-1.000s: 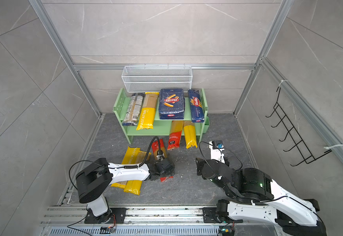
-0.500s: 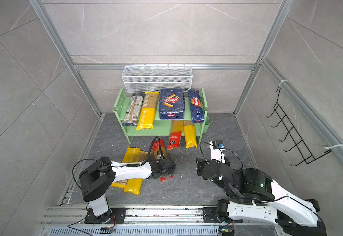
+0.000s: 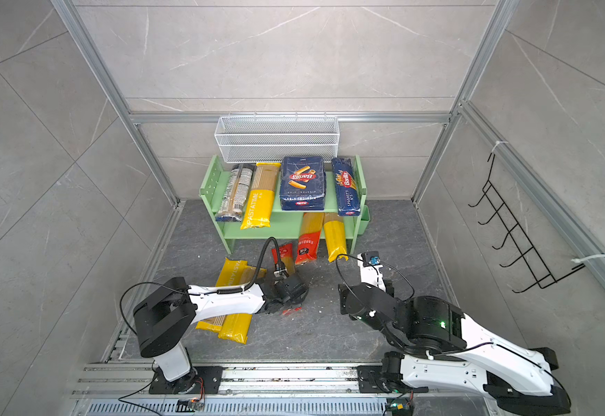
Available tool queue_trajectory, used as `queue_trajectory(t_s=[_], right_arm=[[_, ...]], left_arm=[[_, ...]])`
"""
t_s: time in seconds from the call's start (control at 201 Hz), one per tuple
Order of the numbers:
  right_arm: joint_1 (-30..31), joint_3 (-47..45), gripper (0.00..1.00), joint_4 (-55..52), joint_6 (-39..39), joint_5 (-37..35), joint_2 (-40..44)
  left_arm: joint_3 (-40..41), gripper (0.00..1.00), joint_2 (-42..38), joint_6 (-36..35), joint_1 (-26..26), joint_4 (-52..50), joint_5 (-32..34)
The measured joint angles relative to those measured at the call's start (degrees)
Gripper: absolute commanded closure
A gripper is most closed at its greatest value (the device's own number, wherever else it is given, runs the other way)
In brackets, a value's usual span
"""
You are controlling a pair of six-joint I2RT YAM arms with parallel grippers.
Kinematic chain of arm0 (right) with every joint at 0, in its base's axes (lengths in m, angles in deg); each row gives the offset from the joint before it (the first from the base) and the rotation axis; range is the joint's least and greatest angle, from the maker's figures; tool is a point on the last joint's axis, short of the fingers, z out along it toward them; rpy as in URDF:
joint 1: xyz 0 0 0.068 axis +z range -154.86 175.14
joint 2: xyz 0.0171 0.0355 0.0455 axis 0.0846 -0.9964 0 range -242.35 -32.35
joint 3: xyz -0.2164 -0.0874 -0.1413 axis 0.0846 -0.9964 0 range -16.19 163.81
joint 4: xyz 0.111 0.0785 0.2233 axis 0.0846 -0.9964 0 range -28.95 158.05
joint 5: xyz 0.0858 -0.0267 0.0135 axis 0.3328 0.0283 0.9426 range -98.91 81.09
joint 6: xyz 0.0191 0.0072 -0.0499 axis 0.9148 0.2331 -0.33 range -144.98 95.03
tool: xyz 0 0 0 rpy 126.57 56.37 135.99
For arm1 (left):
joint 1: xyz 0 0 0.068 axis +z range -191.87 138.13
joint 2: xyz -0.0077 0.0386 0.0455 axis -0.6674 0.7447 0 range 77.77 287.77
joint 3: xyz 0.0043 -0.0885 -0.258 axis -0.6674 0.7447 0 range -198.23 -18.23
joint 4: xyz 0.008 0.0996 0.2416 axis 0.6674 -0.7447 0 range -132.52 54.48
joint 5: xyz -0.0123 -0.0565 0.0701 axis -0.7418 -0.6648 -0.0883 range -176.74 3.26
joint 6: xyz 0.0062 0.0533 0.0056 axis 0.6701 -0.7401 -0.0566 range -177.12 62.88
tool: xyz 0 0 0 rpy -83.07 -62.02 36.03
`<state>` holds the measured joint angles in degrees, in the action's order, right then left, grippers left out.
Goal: Arrange pasta packages on shelves
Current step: Pick up the pasta bag from the center of the table.
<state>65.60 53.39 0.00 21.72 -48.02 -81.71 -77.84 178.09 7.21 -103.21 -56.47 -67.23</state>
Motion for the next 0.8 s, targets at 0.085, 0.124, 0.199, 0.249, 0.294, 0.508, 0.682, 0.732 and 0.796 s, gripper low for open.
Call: queue_trajectory(t_s=[0.085,0.124,0.199,0.249,0.294,0.508,0.682,0.732,0.796], right_arm=[[0.02,-1.6,0.14,2.47,-0.76,2.16,-0.81],[0.02,-2.16,0.13,3.52,-1.22,3.13,-1.16],[0.02,-3.04,0.01,6.16,-1.92,5.18,-2.23],[0.0,-3.39,0.0,7.74,-2.86,6.43,-3.15],[0.02,-3.48,0.0,8.81,-3.06,7.26,-3.96],[0.02,-3.48,0.0,12.22,-4.15,9.57,-6.95],[0.0,-3.48,0.01,14.08,-4.55,11.02,-9.11],[0.02,-3.48,0.01,14.47,-4.55,11.37,-9.57],[0.02,-3.48,0.0,14.82,-4.55,11.63,-9.94]], left_arm=[[0.9,1.0,-1.11,0.02,0.0,0.24,0.02],[1.36,1.0,-1.42,-0.02,-0.02,0.28,0.02],[2.01,1.0,-2.08,-0.02,-0.09,0.24,0.0],[2.69,1.0,-2.89,-0.02,-0.17,-0.07,0.02],[3.41,1.0,-3.8,-0.09,-0.33,-0.35,0.09],[9.64,1.0,-10.49,-0.52,-1.99,-3.19,1.4],[17.27,1.0,-18.14,-2.56,-2.45,-1.77,1.66],[18.93,1.0,-20.02,-3.39,-2.51,-1.53,1.66],[20.7,1.0,-22.23,-4.24,-2.64,-1.46,1.62]])
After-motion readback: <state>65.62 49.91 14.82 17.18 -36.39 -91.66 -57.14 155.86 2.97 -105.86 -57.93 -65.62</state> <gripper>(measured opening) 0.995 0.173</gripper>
